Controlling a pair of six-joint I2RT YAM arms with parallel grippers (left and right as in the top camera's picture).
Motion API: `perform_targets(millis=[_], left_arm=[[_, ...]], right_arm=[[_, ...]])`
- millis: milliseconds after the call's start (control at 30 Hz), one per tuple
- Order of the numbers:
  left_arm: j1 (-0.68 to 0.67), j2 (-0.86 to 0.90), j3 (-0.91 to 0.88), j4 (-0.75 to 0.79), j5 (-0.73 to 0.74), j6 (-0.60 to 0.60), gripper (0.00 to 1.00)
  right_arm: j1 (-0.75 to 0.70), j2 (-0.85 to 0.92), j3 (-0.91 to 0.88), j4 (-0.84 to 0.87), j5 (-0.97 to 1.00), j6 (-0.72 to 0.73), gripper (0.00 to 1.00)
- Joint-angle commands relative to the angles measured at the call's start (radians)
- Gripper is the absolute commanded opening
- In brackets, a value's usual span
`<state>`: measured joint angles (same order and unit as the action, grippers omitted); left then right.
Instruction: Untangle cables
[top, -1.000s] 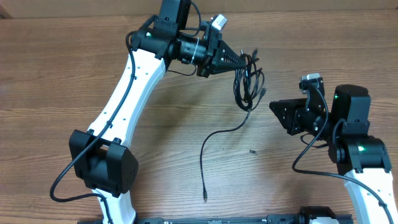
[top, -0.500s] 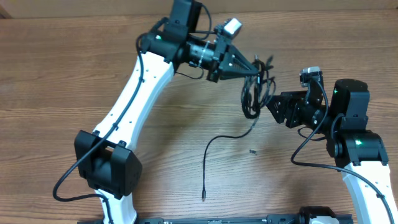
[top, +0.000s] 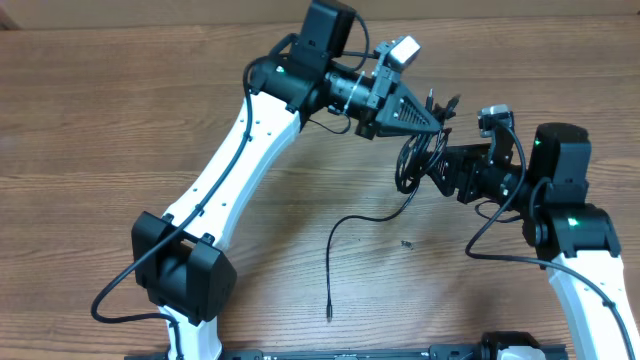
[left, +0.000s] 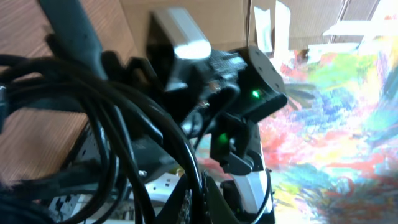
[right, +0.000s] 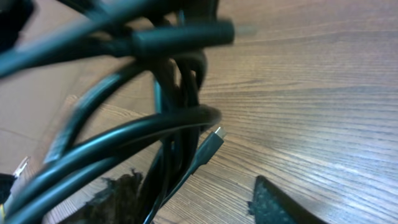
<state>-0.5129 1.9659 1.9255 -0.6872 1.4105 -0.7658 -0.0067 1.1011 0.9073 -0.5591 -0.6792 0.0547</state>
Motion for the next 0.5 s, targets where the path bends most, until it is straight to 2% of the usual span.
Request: perform_targets(millis=[0, 367, 467], left_arm=[[-0.035, -0.005, 0.030, 0.035, 0.023, -0.044, 0.04], [-0.045, -0.005, 0.030, 0.042, 0.018, -0.054, 0.04], [-0.045, -0.005, 0.030, 0.042, 0.015, -0.054, 0.04]], right_arm=[[0.000, 0.043, 0.015, 0.011, -0.024, 0.002, 0.54], [0.000, 0.052, 0.015, 0.076, -0.101, 0.002, 0.54], [0.000, 0.052, 0.015, 0.077, -0.101, 0.002, 0.33]])
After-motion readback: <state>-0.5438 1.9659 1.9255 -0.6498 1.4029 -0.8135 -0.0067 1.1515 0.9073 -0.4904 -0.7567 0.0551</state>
